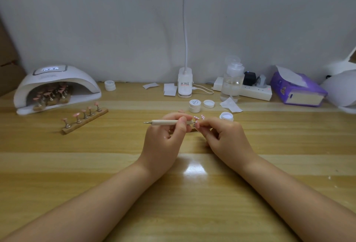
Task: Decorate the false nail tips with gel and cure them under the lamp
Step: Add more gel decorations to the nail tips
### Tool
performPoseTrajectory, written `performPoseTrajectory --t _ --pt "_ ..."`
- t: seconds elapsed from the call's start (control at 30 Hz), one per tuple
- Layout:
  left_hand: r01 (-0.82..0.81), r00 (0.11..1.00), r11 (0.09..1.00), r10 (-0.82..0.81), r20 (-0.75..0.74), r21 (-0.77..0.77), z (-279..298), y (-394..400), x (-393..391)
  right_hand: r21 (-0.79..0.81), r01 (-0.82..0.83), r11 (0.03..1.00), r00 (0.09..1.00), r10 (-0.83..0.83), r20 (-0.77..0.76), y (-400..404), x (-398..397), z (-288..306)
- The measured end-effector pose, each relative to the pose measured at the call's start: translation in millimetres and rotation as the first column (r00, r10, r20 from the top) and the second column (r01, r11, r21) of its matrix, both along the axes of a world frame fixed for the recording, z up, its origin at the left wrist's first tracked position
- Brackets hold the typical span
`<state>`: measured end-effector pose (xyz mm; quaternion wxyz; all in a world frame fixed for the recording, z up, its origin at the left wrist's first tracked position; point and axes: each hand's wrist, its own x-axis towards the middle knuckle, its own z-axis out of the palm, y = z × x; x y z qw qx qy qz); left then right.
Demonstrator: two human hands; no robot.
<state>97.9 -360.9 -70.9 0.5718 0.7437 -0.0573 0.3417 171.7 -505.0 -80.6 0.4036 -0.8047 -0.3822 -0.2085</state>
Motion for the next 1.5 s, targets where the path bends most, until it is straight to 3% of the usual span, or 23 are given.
performPoseTrajectory --t 0.43,1.17,1.5 --pt "-0.034 0.999 0.998 0.034 0.003 0.045 -0.5 0.8 0.4 -0.013 0.010 1.000 1.000 -0.010 0.028 0.3 0.2 1.1" --pt "-0.018 1.000 1.000 0.018 -0.002 -0.005 1.6 -1.9 -2.3 0.000 0.000 1.000 0.999 0.000 0.041 0.2 -1.9 1.9" --pt "0.009 0.993 0.999 -0.005 0.119 -0.038 5.0 -2.1 -4.9 0.040 -0.001 0.999 1.000 0.002 -0.010 -0.3 0.4 1.0"
